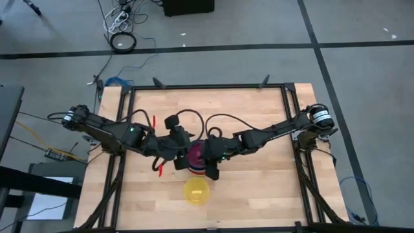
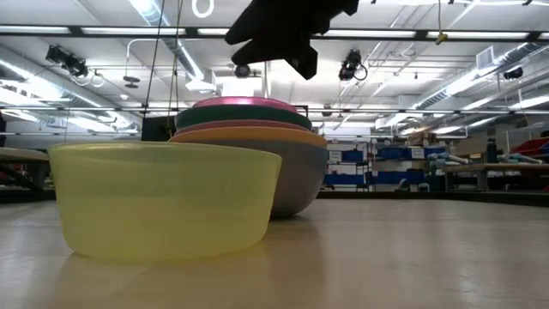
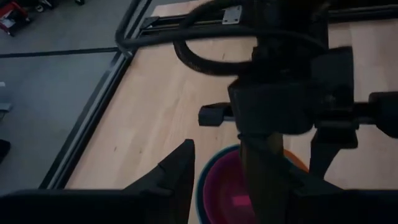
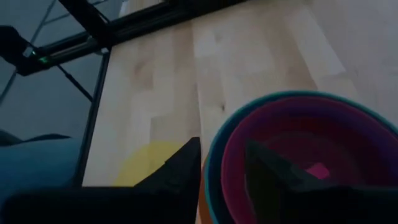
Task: Nest bowls inside each other
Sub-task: Stack the light yellow bowl on top of the red bowl
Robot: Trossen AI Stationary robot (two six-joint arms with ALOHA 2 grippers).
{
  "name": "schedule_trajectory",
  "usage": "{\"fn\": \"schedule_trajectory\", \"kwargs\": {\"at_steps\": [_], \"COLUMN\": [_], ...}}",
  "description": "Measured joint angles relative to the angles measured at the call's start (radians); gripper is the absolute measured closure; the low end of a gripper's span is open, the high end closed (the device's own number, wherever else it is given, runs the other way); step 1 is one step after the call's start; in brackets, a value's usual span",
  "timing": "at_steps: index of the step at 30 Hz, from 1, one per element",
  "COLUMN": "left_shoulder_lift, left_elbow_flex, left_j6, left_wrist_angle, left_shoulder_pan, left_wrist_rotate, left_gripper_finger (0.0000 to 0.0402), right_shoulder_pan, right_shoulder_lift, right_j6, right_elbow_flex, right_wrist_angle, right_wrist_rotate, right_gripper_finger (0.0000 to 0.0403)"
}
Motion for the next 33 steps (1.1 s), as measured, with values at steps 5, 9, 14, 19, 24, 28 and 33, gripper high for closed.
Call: {"fn": "schedule_trajectory", "kwargs": {"at_steps": [5, 9, 14, 19, 24, 28, 33], "left_shoulder_lift": [0.0, 0.0, 0.001, 0.002, 0.001, 0.002, 0.054], "left_elbow_flex": [0.0, -0.001, -0.073, -0.181, -0.266, -0.3, -0.315], "left_j6": [-0.057, -0.109, -0.156, -0.357, -0.719, -0.81, -0.888], "left_wrist_angle": [-0.073, -0.181, -0.19, -0.188, -0.076, 0.06, 0.066], "left_shoulder_pan": [-0.009, -0.035, -0.082, -0.117, -0.125, -0.125, -0.126], "left_wrist_rotate": [0.003, 0.049, 0.163, 0.237, 0.236, 0.284, 0.326], "left_gripper_finger": [0.0264, 0.0264, 0.0264, 0.0264, 0.0264, 0.0264, 0.0264], "right_shoulder_pan": [-0.002, -0.002, 0.001, 0.033, 0.066, 0.081, 0.095], "right_shoulder_lift": [-0.01, -0.053, -0.144, -0.269, -0.379, -0.418, -0.417], "right_j6": [-0.005, -0.019, -0.009, 0.065, 0.167, 0.213, 0.219], "right_elbow_flex": [0.0, 0.0, 0.0, 0.0, 0.0, 0.0, 0.0], "right_wrist_angle": [-0.029, -0.092, -0.275, -0.493, -0.659, -0.715, -0.731], "right_wrist_rotate": [0.031, 0.135, 0.315, 0.47, 0.552, 0.573, 0.572], "right_gripper_finger": [0.0298, 0.0303, 0.0305, 0.0305, 0.0305, 0.0305, 0.0305]}}
